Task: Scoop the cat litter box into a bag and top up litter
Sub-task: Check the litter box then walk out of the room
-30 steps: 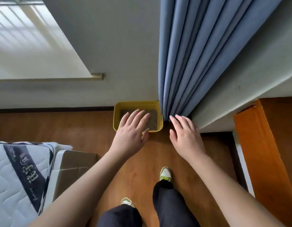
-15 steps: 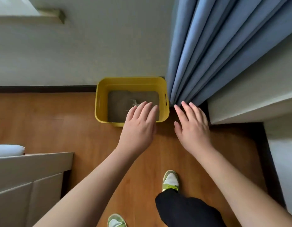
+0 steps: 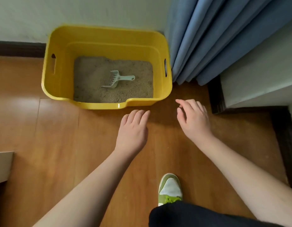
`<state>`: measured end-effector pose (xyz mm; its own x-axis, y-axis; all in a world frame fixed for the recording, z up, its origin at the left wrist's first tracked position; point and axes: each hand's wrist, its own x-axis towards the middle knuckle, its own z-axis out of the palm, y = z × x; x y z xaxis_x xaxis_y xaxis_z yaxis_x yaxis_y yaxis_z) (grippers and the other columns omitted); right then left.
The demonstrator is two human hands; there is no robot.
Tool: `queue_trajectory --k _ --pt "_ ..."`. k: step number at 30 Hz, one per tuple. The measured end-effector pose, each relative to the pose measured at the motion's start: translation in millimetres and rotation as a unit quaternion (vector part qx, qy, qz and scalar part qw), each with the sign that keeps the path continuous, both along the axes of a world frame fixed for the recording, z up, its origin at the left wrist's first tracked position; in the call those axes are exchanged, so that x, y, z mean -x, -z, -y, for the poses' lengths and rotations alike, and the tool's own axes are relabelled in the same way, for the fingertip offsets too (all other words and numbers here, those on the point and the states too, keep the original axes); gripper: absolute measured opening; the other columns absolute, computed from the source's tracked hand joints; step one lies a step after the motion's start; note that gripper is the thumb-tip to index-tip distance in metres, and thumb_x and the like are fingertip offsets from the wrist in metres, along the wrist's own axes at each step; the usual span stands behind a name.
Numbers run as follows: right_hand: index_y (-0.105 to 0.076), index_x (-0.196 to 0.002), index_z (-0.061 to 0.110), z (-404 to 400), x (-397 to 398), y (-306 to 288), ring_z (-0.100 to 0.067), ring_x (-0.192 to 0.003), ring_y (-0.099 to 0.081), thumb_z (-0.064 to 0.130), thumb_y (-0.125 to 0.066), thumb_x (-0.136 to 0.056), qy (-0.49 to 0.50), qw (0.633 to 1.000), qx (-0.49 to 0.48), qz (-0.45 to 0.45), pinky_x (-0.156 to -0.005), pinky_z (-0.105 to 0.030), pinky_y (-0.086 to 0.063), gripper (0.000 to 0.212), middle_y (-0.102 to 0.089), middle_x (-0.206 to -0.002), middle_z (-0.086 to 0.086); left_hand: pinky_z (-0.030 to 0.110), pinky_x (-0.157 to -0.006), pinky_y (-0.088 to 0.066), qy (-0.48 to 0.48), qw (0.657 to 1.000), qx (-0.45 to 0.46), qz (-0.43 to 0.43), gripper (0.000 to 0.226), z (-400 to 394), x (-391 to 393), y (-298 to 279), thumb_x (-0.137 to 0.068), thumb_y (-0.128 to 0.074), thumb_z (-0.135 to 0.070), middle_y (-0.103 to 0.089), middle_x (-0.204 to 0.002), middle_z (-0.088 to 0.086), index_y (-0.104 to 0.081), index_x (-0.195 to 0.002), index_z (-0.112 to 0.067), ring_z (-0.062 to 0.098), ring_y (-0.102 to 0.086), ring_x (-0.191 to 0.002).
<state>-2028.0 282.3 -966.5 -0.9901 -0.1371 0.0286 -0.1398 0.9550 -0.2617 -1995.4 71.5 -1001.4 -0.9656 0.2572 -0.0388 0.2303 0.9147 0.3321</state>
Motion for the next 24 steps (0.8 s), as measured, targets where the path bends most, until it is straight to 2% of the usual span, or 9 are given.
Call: queue_trajectory --k 5,7,9,12,13,16,20,22,24 --pt "-0.052 -0.132 0.024 -5 -22 56 -0.016 -0.111 -0.055 0.034 -0.041 -0.099 -0.004 0.989 -0.003 0.147 -0.099 -0.037 -0.044 0.036 -0.058 -0.123 0.004 0.045 -0.101 -0.041 0.058 0.998 0.012 0.004 0.043 -18 0 46 -0.093 -0.048 -0.021 -0.058 -0.132 0.01 -0.052 -0.135 -0.012 0.031 -0.05 -0.126" --pt "-0.052 -0.132 0.026 -10 -41 76 -0.015 -0.105 -0.058 0.036 -0.043 -0.098 0.01 0.98 0.008 0.199 -0.092 -0.032 -0.049 0.036 -0.058 -0.119 0.007 0.044 -0.103 -0.041 0.052 0.998 0.009 0.03 0.042 -23 -7 56 -0.096 -0.047 -0.024 -0.058 -0.134 0.009 -0.052 -0.136 -0.013 0.03 -0.05 -0.127" --pt "-0.053 -0.129 0.026 -18 -56 98 -0.013 -0.095 -0.059 0.035 -0.047 -0.097 0.06 0.971 0.036 0.228 -0.074 -0.024 -0.05 0.034 -0.058 -0.113 0.008 0.041 -0.106 -0.038 0.029 0.997 -0.003 0.073 0.041 -24 -13 65 -0.099 -0.043 -0.028 -0.054 -0.139 0.006 -0.049 -0.138 -0.017 0.027 -0.046 -0.131" --pt "-0.054 -0.129 0.025 -29 -68 126 -0.01 -0.087 -0.057 0.031 -0.053 -0.095 0.142 0.957 0.076 0.241 -0.061 -0.014 -0.039 0.034 -0.058 -0.112 0.006 0.034 -0.106 -0.039 -0.018 0.973 -0.117 0.199 0.039 -26 -18 80 -0.102 -0.041 -0.031 -0.052 -0.14 -0.001 -0.047 -0.14 -0.023 0.019 -0.046 -0.13" --pt "-0.053 -0.129 0.025 -31 -70 133 -0.01 -0.088 -0.058 0.031 -0.055 -0.094 0.167 0.952 0.089 0.239 -0.063 -0.013 -0.041 0.035 -0.059 -0.114 0.005 0.031 -0.104 -0.04 -0.052 0.946 -0.178 0.265 0.037 -24 -18 84 -0.103 -0.041 -0.03 -0.053 -0.138 -0.002 -0.049 -0.138 -0.024 0.017 -0.048 -0.127" --pt "-0.051 -0.132 0.025 -38 -70 148 -0.013 -0.095 -0.06 0.031 -0.06 -0.091 0.231 0.937 0.121 0.232 -0.073 -0.02 -0.05 0.042 -0.057 -0.12 0.004 0.031 -0.103 -0.043 -0.168 0.822 -0.36 0.408 0.031 -20 -18 92 -0.104 -0.04 -0.026 -0.059 -0.13 -0.004 -0.056 -0.131 -0.027 0.017 -0.054 -0.122" --pt "-0.053 -0.131 0.023 -38 -57 156 -0.014 -0.101 -0.06 0.03 -0.064 -0.089 0.248 0.929 0.146 0.232 -0.083 -0.028 -0.053 0.044 -0.058 -0.122 0.003 0.033 -0.098 -0.049 -0.266 0.689 -0.502 0.45 0.03 -15 -14 93 -0.104 -0.04 -0.019 -0.068 -0.118 0.008 -0.061 -0.125 -0.014 0.023 -0.063 -0.113" --pt "-0.057 -0.126 0.023 -34 -49 158 -0.014 -0.099 -0.06 0.03 -0.064 -0.089 0.24 0.932 0.147 0.227 -0.081 -0.027 -0.052 0.039 -0.059 -0.12 0.003 0.033 -0.096 -0.05 -0.303 0.622 -0.55 0.468 0.035 -15 -11 91 -0.105 -0.038 -0.024 -0.069 -0.119 0.012 -0.059 -0.127 -0.007 0.025 -0.064 -0.112" --pt "-0.06 -0.121 0.023 -29 -43 160 -0.014 -0.096 -0.061 0.03 -0.064 -0.089 0.243 0.934 0.137 0.224 -0.075 -0.022 -0.05 0.033 -0.059 -0.117 0.004 0.035 -0.097 -0.049 -0.317 0.577 -0.578 0.483 0.041 -17 -9 88 -0.105 -0.034 -0.03 -0.068 -0.121 0.014 -0.058 -0.128 -0.006 0.027 -0.063 -0.115"
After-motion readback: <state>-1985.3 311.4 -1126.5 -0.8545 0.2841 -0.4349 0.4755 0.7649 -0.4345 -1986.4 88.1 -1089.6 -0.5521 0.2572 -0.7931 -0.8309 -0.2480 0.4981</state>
